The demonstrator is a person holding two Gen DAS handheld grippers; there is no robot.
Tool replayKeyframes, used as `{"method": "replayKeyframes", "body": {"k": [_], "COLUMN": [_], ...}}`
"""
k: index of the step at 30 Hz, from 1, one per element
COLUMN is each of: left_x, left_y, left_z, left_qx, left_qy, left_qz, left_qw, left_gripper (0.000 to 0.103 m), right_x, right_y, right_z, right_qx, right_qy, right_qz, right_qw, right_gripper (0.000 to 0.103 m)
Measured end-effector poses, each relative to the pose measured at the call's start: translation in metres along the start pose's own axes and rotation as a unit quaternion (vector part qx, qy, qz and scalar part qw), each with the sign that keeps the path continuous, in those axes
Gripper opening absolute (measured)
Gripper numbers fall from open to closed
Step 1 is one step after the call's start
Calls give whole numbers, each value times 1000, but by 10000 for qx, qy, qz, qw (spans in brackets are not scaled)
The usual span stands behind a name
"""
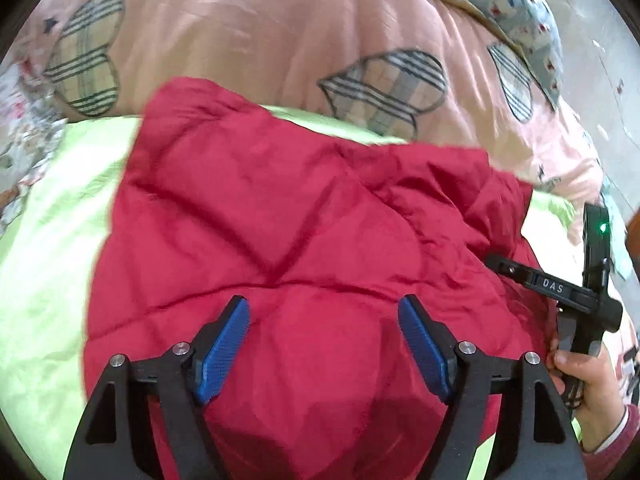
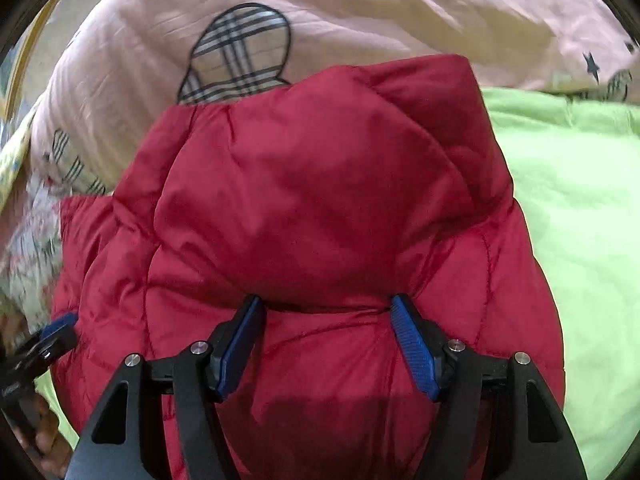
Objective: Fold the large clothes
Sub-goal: 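Press the folded jacket flat with both grippers open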
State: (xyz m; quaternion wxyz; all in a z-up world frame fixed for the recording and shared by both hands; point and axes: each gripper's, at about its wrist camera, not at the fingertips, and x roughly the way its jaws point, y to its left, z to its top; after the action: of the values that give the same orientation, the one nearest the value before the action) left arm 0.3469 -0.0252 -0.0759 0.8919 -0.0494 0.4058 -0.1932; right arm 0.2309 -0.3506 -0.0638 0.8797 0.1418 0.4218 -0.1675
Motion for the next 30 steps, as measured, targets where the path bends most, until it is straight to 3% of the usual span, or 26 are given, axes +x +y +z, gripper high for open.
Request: {"method": "replayKeyframes", "body": {"k": [4, 8, 12, 20, 30], "left_x": [23, 45, 43, 10, -49], "left_y": [13, 6, 3, 15, 36], "left_z": [2, 6, 7, 7, -9], "left_qx": [-228, -75, -130, -305, -357], "left_qy": [328, 353, 339, 216, -14], "left_qz": [94, 387, 318, 2, -153], "left_qw": [9992, 9986, 9988, 9993, 9992], "left_gripper": [74, 76, 74, 75, 82], "right_x": [6, 7, 0, -51, -83], "right_y": [2, -2, -2, -12, -34], "right_z": [1, 5, 4, -2, -16], "right_qx": [15, 188, 254, 353, 516], "right_qy": [37, 116, 89, -182, -309], "right_qz": [-48, 59, 143, 335, 336], "right_qw": [10000, 9997, 9995, 9986, 9976], "right_gripper": [69, 69, 68, 68, 69]}}
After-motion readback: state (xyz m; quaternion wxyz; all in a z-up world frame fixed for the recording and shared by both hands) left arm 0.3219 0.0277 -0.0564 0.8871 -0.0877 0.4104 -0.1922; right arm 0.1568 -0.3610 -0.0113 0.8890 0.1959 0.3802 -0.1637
